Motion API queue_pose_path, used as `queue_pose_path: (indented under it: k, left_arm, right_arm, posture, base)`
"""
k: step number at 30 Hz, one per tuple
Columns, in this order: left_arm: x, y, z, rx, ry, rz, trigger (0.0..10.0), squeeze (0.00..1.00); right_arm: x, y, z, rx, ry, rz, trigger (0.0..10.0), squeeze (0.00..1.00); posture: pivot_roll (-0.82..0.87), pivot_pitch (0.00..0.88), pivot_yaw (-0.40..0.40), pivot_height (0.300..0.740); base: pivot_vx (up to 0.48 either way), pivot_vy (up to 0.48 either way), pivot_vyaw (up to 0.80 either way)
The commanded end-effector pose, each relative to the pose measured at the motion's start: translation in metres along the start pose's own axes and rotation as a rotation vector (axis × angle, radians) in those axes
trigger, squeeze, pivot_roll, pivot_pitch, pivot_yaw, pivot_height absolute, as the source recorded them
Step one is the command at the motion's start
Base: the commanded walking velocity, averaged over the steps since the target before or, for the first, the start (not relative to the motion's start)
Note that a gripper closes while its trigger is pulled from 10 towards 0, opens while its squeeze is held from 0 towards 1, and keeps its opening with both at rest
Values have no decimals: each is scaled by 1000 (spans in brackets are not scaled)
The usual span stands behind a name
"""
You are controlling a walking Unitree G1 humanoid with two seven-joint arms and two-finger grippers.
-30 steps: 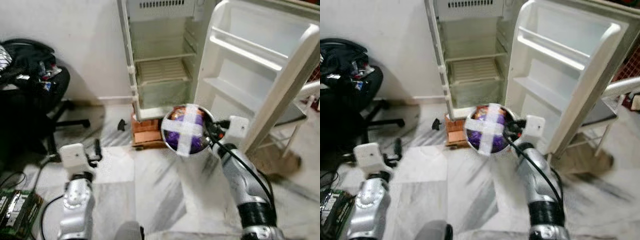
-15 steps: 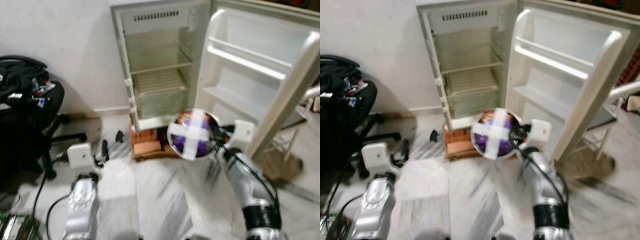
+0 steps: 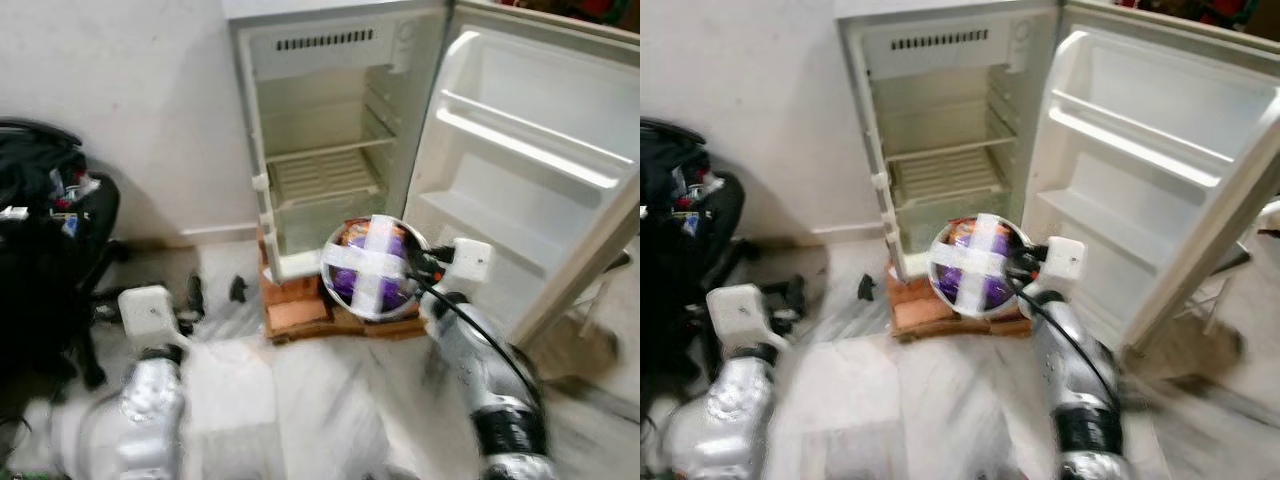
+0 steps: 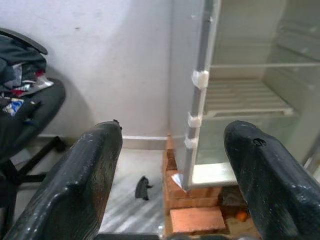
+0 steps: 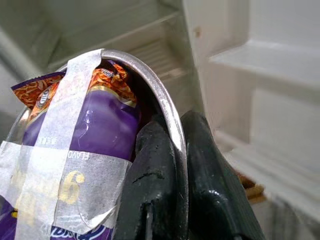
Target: Restocking fridge
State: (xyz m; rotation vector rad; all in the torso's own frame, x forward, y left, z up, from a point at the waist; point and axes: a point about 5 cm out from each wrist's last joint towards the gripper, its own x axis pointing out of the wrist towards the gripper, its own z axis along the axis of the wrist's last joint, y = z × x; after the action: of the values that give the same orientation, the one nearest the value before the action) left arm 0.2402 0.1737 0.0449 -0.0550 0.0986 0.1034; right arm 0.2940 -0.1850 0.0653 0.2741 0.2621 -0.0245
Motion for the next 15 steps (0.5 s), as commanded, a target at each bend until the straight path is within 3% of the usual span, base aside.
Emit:
queue_pose_path:
  k: [1, 11, 15]
  left_arm:
    - [1, 11, 4, 19, -15, 24, 10000, 0]
    - [3, 10, 3, 1, -2, 23, 10000, 0]
    - [4, 9, 3, -3, 3, 20, 10000, 0]
  right_arm:
    - [5, 18, 7, 6, -38, 54, 10000, 0]
    - [7, 18, 8, -17, -41, 56, 10000, 0]
    - [7, 18, 7, -20, -40, 52, 10000, 0]
  posture:
    - [118, 0, 7, 740]
    - [113, 0, 8, 740]
    - [111, 0, 8, 740]
  base:
    - [458, 0, 0]
    - [441, 0, 0]
    - [371, 305, 0]
